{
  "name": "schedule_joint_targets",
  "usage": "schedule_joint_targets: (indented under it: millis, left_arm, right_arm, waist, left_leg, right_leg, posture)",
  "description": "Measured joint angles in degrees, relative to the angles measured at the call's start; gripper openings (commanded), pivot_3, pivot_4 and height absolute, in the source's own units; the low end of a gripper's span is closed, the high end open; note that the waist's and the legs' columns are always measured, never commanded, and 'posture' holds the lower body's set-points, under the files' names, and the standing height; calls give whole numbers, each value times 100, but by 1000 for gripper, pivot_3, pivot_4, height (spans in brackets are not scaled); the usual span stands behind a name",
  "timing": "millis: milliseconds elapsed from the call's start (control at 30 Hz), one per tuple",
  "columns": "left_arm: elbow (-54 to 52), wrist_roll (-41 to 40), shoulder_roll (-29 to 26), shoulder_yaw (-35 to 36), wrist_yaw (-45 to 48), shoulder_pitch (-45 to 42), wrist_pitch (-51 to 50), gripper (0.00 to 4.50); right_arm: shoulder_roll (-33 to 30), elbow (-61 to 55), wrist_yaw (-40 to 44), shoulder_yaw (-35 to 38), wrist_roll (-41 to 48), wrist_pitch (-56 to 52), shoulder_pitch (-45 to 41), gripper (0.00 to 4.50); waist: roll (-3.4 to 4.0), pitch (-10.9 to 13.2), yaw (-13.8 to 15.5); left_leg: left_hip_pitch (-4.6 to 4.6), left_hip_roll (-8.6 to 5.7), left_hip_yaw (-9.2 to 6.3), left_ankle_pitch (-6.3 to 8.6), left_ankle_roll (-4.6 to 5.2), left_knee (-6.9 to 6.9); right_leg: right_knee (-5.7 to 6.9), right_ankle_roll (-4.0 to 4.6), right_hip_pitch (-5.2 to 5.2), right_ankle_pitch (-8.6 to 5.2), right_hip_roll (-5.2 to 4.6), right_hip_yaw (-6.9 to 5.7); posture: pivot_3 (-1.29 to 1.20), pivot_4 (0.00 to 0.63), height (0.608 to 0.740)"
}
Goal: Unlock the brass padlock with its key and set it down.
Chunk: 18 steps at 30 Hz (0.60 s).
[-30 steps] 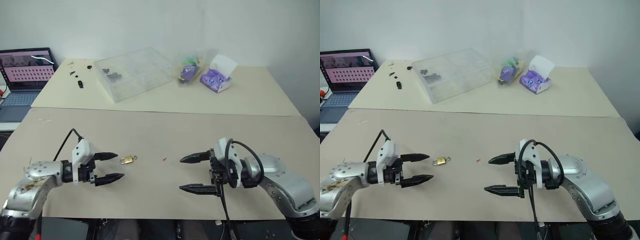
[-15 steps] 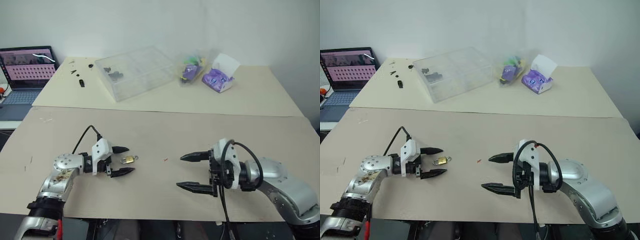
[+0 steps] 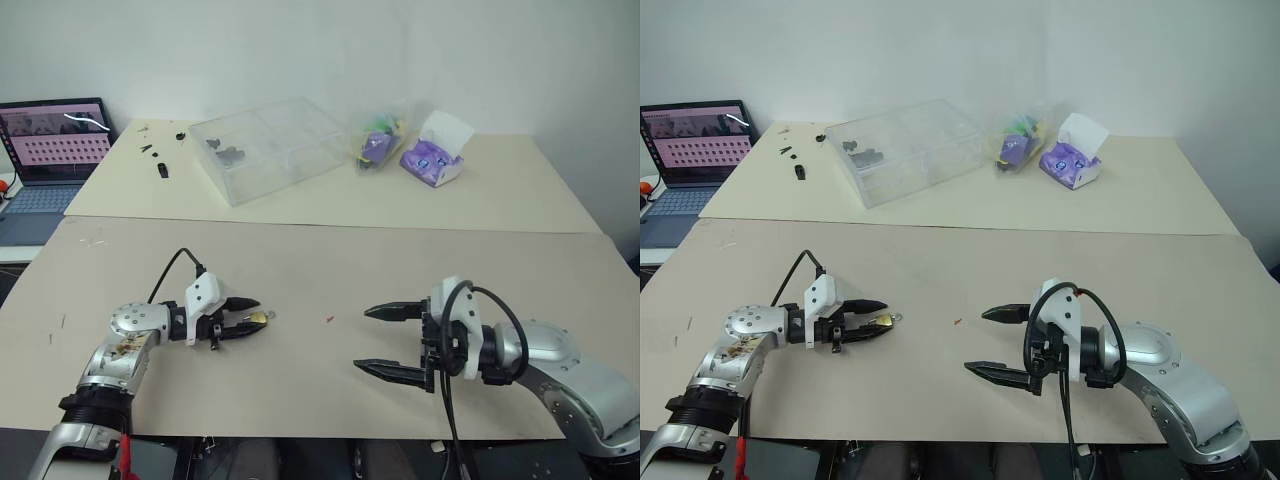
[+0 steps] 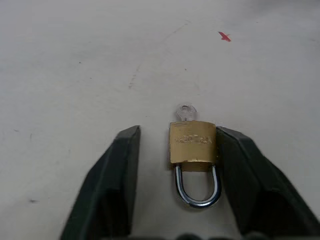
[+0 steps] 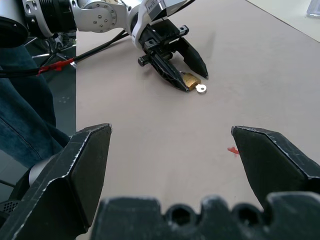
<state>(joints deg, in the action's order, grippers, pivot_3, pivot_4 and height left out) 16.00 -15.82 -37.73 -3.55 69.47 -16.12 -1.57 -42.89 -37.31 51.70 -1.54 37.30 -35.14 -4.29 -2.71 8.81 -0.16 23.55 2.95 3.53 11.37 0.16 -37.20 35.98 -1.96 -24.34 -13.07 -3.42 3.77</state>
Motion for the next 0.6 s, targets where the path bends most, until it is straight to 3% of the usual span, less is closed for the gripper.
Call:
schedule_joint_targets:
  millis: [33, 333, 467, 600]
  left_arm:
    - [0, 0, 8, 1, -1, -1, 0, 866]
    - [-39, 0, 34, 1, -44, 5, -96, 836]
    - [-122, 0, 31, 5, -61, -1, -178, 836]
    - [-313, -3, -60, -79, 100, -105, -481, 836]
  right_arm:
    - [0, 0, -4, 0, 0, 0, -6, 4500]
    - [0, 30, -19, -103, -110, 1, -58, 4500]
    - [-5, 197, -82, -394, -517, 86, -103, 4500]
    - [-393, 507, -102, -825, -1495, 541, -118, 4500]
  waist:
    - [0, 0, 0]
    - [0, 0, -3]
    - [0, 0, 5]
    - [0, 1, 7]
  left_leg:
    - [0, 0, 0, 0, 0, 1]
    - [-1, 0, 0, 0, 0, 2]
    - [-1, -1, -1, 0, 0, 2]
    - [23, -4, 0, 0, 1, -2]
  right_leg:
    - [0, 1, 0, -1, 0, 0]
    - [1, -6, 0, -4, 0, 0]
    - [0, -6, 0, -4, 0, 0]
    - [0, -6, -20, -4, -1, 0]
  posture:
    - [0, 150, 740]
    - [0, 150, 740]
    - [0, 150, 740]
    - [0, 150, 740]
